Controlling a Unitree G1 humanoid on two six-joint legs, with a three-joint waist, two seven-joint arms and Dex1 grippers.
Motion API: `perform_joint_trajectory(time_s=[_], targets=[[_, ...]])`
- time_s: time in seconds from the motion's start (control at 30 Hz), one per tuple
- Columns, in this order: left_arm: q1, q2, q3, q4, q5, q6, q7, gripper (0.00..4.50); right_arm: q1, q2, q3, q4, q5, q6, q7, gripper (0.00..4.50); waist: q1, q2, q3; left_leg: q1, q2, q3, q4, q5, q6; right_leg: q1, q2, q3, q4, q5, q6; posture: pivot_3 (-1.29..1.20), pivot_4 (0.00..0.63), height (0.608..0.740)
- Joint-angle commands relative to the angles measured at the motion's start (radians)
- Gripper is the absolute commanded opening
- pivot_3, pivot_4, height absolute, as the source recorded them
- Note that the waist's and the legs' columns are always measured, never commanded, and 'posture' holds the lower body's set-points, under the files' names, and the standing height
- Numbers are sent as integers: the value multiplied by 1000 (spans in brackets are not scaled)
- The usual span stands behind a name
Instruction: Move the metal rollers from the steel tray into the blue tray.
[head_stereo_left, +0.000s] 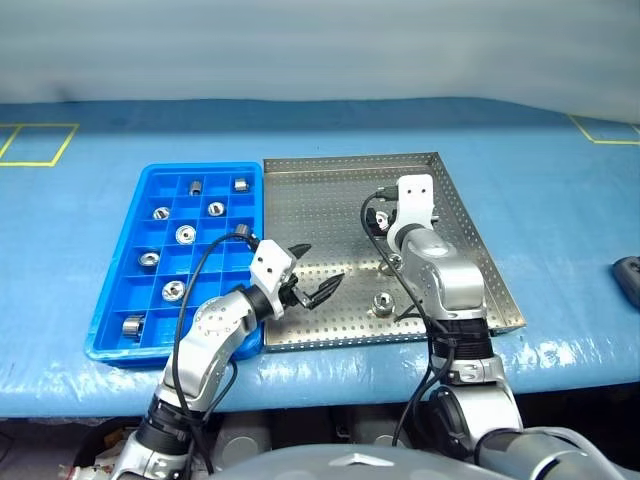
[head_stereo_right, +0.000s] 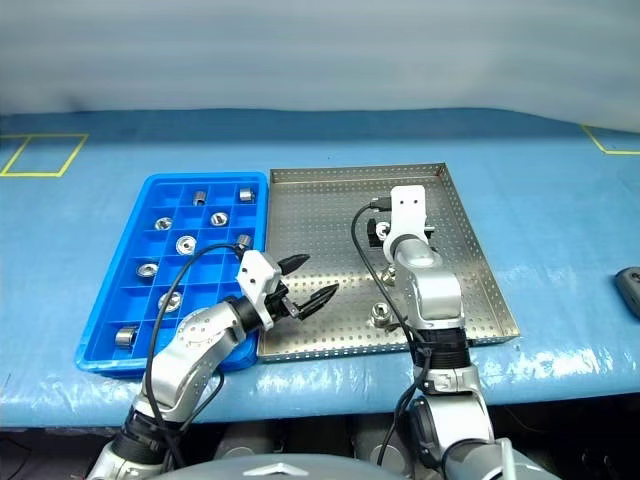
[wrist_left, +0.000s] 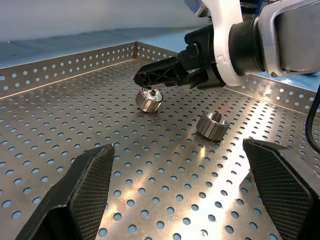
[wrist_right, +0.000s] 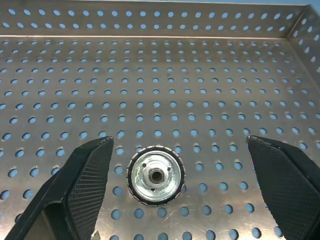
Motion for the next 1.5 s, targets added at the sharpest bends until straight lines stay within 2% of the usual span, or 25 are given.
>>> perform_joint_trajectory(time_s=[0.03,0.4,0.7,0.83,1.17,1.5], targets=[[16,-15,-28,-67,6,2,19,4465,-43,-4,-21,37,3,-39,5,4500,1,0,0,0,0,0,0,0,0,0,0,0,0,0,0,81,150,740],[48,-16,-51,-102,4,27,47,4465,-65,7,-13,121,8,-40,31,4500,3,0,0,0,0,0,0,0,0,0,0,0,0,0,0,110,150,740],[67,-18,-50,-120,-3,36,49,4500,-67,9,-15,119,11,-34,40,1693,5,0,0,0,0,0,0,0,0,0,0,0,0,0,0,125,150,740],[77,-26,-43,-124,-5,31,58,4500,-74,8,-8,109,8,-40,48,1691,6,0,0,0,0,0,0,0,0,0,0,0,0,0,0,135,150,740],[108,-45,38,-157,34,-54,168,4500,-136,5,139,-27,1,-47,170,1691,25,1,1,0,1,-1,-1,0,0,-1,1,-1,0,0,0,251,150,740],[159,-91,108,-260,40,-77,277,4500,-229,63,237,-42,21,-61,276,1691,113,1,1,-3,0,-3,-2,0,0,-1,0,-4,-4,0,-1,414,150,740]])
